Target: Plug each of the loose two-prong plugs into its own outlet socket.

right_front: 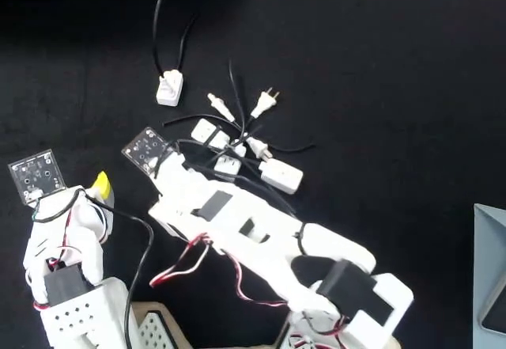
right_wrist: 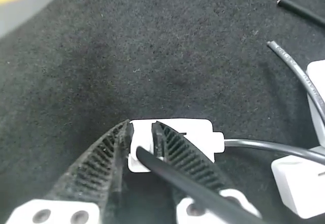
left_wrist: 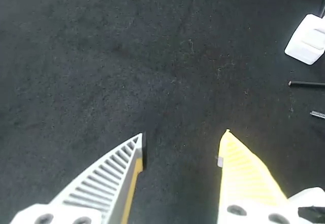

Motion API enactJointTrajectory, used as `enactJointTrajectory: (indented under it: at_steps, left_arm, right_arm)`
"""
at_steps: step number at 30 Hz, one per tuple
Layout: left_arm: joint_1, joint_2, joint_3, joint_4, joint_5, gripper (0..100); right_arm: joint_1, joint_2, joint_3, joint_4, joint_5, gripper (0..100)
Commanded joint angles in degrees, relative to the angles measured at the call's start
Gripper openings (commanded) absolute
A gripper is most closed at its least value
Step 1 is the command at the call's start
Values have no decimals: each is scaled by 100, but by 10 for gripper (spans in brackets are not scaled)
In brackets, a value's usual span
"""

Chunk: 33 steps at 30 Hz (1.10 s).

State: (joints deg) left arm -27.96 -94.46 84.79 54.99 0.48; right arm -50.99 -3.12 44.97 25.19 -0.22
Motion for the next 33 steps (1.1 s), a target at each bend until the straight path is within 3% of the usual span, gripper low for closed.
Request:
enactJointTrajectory:
  at_steps: [1,26,33]
  left_arm:
    - [-31,-35,-31,-70,-9,242]
    - [4,-35,13,-70,-26,244]
    - [13,-35,31,-70,-18,245]
  right_arm:
    - [-79,251,-136,299,44,11]
    - [-70,171,-259,756,325,19]
    - [-79,-725,-453,1486,167,232]
